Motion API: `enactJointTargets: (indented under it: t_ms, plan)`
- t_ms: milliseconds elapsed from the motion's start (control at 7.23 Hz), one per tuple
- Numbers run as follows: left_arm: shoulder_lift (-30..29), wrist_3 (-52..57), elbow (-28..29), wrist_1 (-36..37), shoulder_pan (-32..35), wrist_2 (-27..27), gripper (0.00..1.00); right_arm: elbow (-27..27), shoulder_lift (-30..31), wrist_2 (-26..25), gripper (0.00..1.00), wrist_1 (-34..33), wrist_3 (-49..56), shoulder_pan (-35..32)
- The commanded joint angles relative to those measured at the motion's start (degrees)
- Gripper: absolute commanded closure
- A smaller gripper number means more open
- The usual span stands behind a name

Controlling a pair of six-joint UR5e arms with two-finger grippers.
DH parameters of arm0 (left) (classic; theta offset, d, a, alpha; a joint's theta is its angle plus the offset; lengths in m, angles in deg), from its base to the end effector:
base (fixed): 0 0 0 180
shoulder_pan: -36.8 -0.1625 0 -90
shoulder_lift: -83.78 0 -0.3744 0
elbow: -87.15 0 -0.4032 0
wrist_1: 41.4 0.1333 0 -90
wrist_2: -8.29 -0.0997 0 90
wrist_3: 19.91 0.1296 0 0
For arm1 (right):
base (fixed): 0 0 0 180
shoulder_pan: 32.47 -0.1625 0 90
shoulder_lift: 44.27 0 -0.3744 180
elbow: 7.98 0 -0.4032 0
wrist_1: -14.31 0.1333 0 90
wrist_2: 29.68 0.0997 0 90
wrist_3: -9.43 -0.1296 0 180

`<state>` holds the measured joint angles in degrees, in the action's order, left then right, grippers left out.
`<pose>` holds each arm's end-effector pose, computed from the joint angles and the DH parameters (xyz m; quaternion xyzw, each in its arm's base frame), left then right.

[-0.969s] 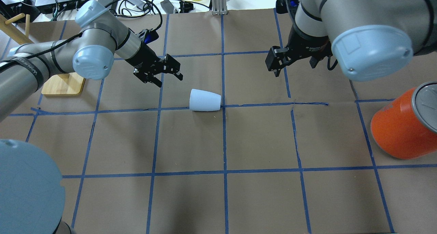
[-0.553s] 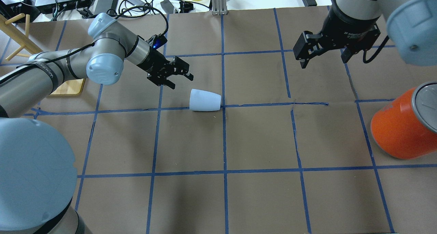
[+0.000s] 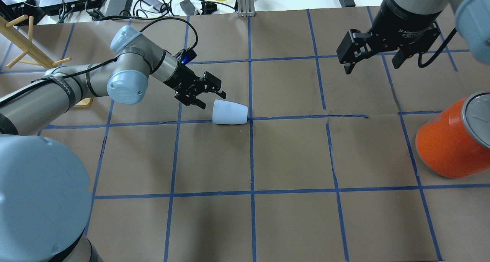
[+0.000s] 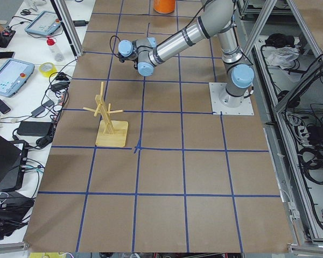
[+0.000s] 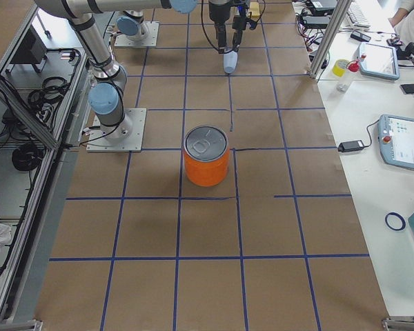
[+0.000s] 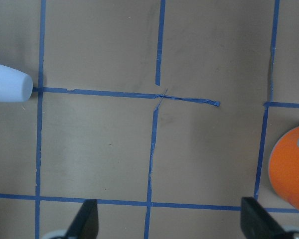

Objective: Flip cup
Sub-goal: 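Grasp the cup rim with the left gripper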

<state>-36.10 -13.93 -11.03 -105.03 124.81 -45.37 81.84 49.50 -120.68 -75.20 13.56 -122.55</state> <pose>-0.1898 -0.5874 0.1161 -0.0012 -0.9457 -0.0750 0.3162 0.1317 -0.4848 0.4405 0.0364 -0.9988 0.0299 0.0098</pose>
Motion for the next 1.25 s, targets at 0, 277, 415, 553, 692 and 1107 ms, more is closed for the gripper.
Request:
enactJointTargets:
  t_ms: [0,277,415,553,692,1107]
  plan:
    - [0.0,-1.4,-0.3,1.4,0.9,0.0,0.27,0.9,-0.3,-0.3,0.00,-0.2,-0.1,0.2]
    - [0.3,-1.5,-0.4,1.2,1.0,0.2,0.96,0.9,-0.3,-0.4,0.00,-0.1,-0.1,0.4]
    - [0.7,-1.9,-0.4,1.3,1.0,0.2,1.00,0.9,-0.3,-0.4,0.00,-0.5,-0.2,0.2]
    - [1.5,-3.7,-0.3,1.6,1.0,0.2,1.00,0.9,-0.3,-0.4,0.00,-0.2,-0.2,0.2]
    - [2.0,-4.9,0.3,1.6,0.9,0.3,1.00,0.9,-0.3,-0.4,0.00,-0.1,-0.3,0.3]
    - [5.0,-6.1,3.9,1.4,0.3,-0.3,1.00,0.9,-0.3,-0.4,0.00,-0.1,-0.3,0.3]
